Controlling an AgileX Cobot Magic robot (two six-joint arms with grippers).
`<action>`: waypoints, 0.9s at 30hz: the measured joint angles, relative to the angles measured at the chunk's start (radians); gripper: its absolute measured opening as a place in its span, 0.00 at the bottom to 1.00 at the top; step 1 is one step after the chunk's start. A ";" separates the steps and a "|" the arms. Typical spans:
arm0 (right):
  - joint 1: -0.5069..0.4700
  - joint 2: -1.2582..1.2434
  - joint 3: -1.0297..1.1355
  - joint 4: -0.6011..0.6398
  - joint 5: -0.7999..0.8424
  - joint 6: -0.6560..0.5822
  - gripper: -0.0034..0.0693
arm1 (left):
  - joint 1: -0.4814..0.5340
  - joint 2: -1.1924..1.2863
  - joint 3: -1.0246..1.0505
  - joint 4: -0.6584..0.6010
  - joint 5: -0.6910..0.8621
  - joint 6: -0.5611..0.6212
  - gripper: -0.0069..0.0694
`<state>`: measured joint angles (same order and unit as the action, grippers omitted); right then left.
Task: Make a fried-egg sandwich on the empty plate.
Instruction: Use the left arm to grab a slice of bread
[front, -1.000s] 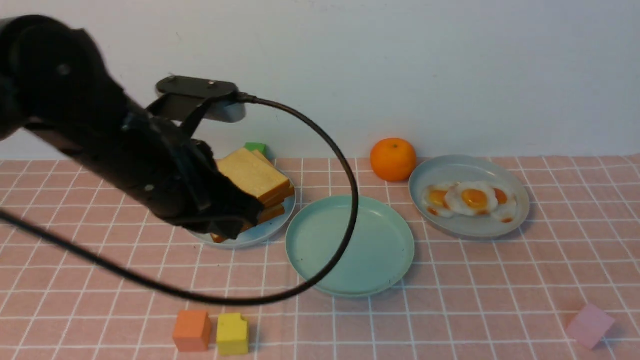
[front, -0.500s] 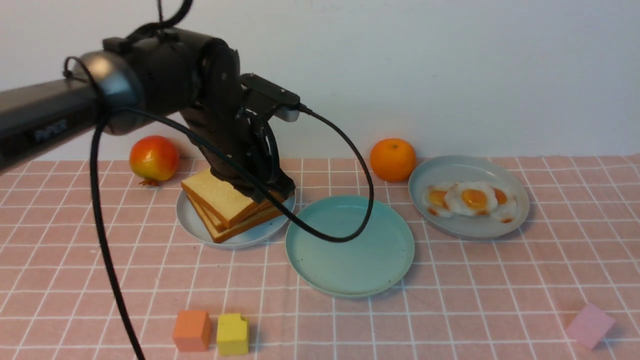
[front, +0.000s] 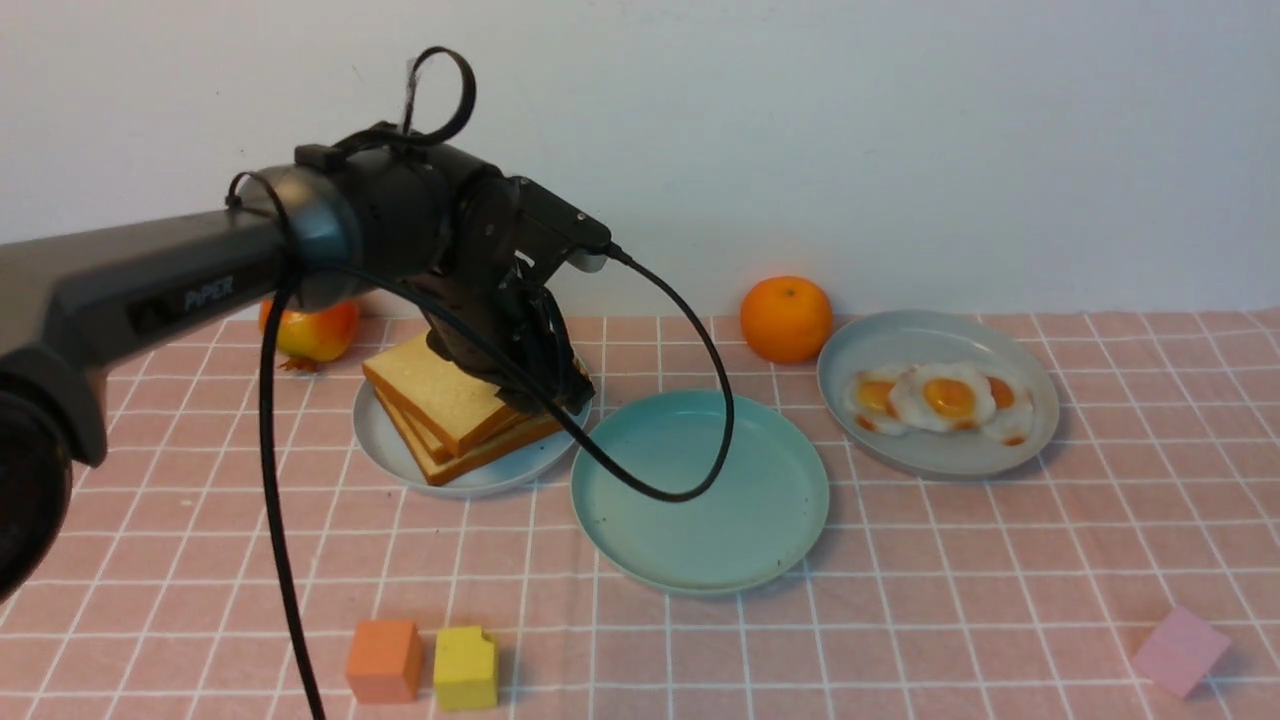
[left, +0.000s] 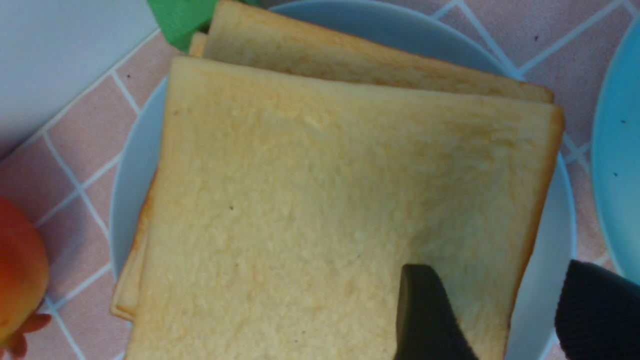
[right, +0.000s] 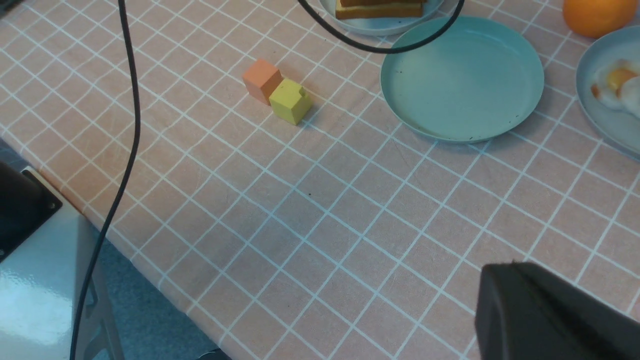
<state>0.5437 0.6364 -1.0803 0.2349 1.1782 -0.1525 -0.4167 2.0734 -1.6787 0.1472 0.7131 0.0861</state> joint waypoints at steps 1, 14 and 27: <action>0.000 0.000 0.000 0.000 0.000 0.000 0.09 | 0.000 0.001 0.000 0.000 0.000 0.000 0.61; 0.000 0.000 0.000 0.001 -0.009 0.012 0.11 | -0.004 0.035 -0.006 0.071 -0.025 -0.019 0.50; 0.000 0.000 0.000 0.001 -0.010 0.015 0.12 | -0.005 0.034 -0.007 0.068 -0.022 -0.011 0.22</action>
<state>0.5437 0.6364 -1.0803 0.2356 1.1683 -0.1379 -0.4218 2.1078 -1.6855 0.2153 0.6910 0.0752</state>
